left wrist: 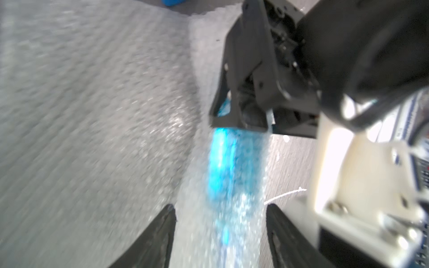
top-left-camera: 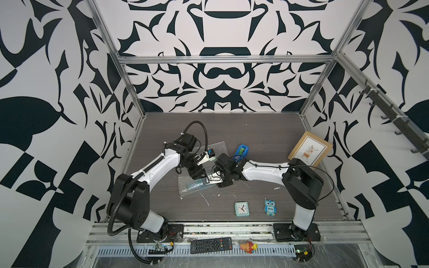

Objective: Wrap wine bottles in bubble wrap
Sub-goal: Wrap the wine bottle in bubble wrap.

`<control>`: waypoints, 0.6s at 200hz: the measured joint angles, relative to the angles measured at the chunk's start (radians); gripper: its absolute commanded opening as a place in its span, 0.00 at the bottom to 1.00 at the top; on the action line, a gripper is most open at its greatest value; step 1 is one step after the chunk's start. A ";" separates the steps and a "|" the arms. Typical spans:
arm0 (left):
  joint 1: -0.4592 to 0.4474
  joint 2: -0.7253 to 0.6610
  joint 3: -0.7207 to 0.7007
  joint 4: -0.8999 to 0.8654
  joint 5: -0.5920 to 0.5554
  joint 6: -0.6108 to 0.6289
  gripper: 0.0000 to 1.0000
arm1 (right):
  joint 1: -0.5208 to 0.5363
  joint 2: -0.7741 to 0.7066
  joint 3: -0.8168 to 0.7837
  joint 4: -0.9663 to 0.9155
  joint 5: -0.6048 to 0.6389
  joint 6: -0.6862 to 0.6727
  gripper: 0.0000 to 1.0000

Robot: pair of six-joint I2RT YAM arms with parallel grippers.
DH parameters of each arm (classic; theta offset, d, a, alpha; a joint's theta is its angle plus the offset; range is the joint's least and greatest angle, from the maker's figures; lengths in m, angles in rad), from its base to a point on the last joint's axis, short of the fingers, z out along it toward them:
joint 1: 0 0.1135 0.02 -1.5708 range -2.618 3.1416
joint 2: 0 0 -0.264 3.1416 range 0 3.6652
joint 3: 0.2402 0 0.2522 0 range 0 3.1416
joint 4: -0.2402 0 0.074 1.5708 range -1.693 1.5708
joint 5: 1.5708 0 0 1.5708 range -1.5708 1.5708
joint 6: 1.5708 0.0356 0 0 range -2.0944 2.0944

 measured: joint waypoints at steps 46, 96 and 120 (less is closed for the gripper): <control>0.096 -0.138 -0.032 0.049 -0.205 -0.054 0.67 | -0.058 0.145 0.256 -0.299 -0.167 0.139 0.28; 0.103 -0.318 -0.119 0.117 -0.348 -0.045 0.63 | -0.146 0.335 0.517 -0.587 -0.429 0.240 0.28; 0.087 -0.423 -0.184 0.138 -0.323 -0.008 0.63 | -0.186 0.396 0.568 -0.659 -0.563 0.266 0.28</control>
